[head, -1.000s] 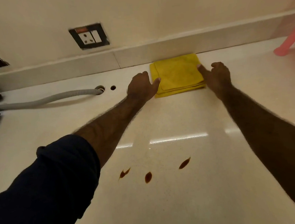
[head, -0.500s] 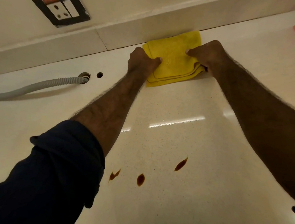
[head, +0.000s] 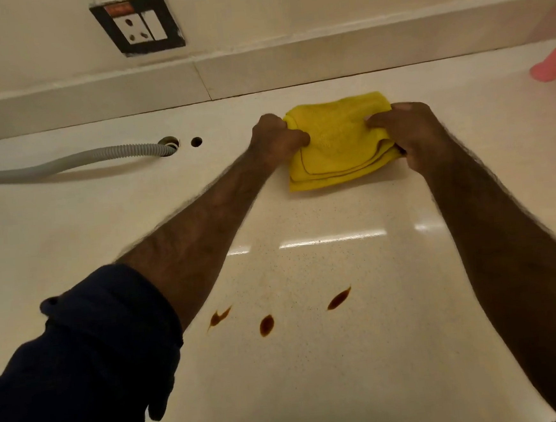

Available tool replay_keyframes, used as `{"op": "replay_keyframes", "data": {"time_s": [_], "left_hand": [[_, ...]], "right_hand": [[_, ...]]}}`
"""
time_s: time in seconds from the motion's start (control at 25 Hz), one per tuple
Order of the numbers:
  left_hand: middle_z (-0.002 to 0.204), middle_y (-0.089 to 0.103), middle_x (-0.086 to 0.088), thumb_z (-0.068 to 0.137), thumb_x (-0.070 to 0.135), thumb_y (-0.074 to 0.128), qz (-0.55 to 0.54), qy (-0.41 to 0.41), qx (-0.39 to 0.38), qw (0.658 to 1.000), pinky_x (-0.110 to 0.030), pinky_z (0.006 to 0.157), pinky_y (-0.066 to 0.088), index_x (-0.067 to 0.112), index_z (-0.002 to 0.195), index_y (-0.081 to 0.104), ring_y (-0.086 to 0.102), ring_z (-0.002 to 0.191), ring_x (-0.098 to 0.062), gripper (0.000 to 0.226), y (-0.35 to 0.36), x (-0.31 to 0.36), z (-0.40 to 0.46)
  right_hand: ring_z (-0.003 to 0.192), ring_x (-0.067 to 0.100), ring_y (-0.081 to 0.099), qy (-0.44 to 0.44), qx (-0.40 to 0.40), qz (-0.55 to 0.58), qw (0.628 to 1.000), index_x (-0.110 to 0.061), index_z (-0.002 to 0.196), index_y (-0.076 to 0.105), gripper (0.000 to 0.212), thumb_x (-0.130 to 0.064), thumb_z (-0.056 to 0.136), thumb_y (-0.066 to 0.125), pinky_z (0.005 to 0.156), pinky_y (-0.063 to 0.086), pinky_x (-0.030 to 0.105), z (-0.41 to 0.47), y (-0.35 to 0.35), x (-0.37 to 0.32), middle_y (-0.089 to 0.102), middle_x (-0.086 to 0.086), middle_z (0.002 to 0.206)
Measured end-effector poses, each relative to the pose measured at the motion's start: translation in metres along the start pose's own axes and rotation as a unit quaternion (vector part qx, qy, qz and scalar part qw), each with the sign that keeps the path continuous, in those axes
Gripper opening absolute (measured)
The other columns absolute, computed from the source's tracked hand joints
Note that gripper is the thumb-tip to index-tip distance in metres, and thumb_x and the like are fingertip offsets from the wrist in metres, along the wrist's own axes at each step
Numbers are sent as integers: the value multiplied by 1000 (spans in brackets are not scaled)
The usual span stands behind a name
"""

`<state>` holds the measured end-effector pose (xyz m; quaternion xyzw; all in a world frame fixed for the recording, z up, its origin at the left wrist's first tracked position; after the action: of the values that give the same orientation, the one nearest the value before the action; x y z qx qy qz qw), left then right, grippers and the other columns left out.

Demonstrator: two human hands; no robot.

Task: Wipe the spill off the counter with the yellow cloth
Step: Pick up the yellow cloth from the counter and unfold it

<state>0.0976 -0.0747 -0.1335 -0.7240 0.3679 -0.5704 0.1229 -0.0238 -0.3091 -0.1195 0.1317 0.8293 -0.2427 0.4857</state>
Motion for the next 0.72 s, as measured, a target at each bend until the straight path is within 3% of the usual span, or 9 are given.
{"op": "replay_keyframes", "data": {"time_s": [0.08,0.16,0.28,0.36,0.44,0.52,0.6,0.72], "left_hand": [[71,62,-3,76,28,88,-23,-5,-31,999,-21,46,45,15,71,59,61,59,-18,32,7,-8,-32],[60,63,-5,80,25,84,-25,-18,-60,998,-17,38,40,16,63,57,63,49,-18,33,16,-18,-66],[59,68,-10,85,25,78,-13,-26,-72,997,-17,44,40,15,60,58,73,61,-28,33,20,-31,-106],[77,77,-19,90,29,76,-36,-27,-71,997,-21,49,45,5,75,68,77,72,-34,30,17,-35,-121],[97,78,-24,93,30,76,-84,-50,-71,993,-28,55,57,-5,103,70,77,82,-37,37,13,-36,-128],[112,75,-26,93,28,77,-122,-70,-77,987,-40,67,63,-8,119,65,76,93,-39,46,13,-33,-133],[121,71,-29,93,26,78,-149,-78,-84,982,-47,82,63,-10,126,61,74,104,-43,52,14,-29,-134],[121,71,-30,93,30,77,-180,-75,-82,977,-49,93,62,-7,119,66,73,107,-42,47,13,-24,-137]], "right_hand": [[85,18,71,-15,-7,-23,1000,-24,98,75,18,-27,83,83,66,54,27,-15,-15,10,76,2,97],[92,24,72,-40,-1,-70,997,-18,108,77,29,-28,83,85,72,56,31,-30,-26,19,77,4,98],[109,34,71,-95,58,-232,966,-12,122,76,47,-38,84,84,95,57,45,-52,-33,28,77,14,117],[113,37,71,-112,88,-272,952,-11,124,75,50,-42,85,82,97,55,46,-65,-32,33,76,17,122],[110,36,72,-92,69,-218,969,-9,121,76,47,-40,86,82,92,57,44,-71,-27,37,77,17,121],[101,31,72,-53,27,-96,994,-10,113,76,34,-32,87,83,82,58,37,-77,-17,38,77,15,113],[98,26,70,-41,-5,-9,999,-17,102,73,17,-26,89,80,74,55,32,-86,-9,33,76,8,106],[101,26,63,-23,-44,110,993,-23,92,70,3,-25,94,70,79,48,35,-108,-4,16,70,0,100]]}}
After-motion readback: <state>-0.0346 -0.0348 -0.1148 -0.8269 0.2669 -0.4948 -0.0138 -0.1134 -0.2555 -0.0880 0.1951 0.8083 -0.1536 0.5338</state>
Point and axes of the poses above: each hand's wrist, its own z-axis towards the middle knuckle, its own y-axis out of the palm, x = y × z, the point moved 6 cm from there along z, towards the middle knuckle
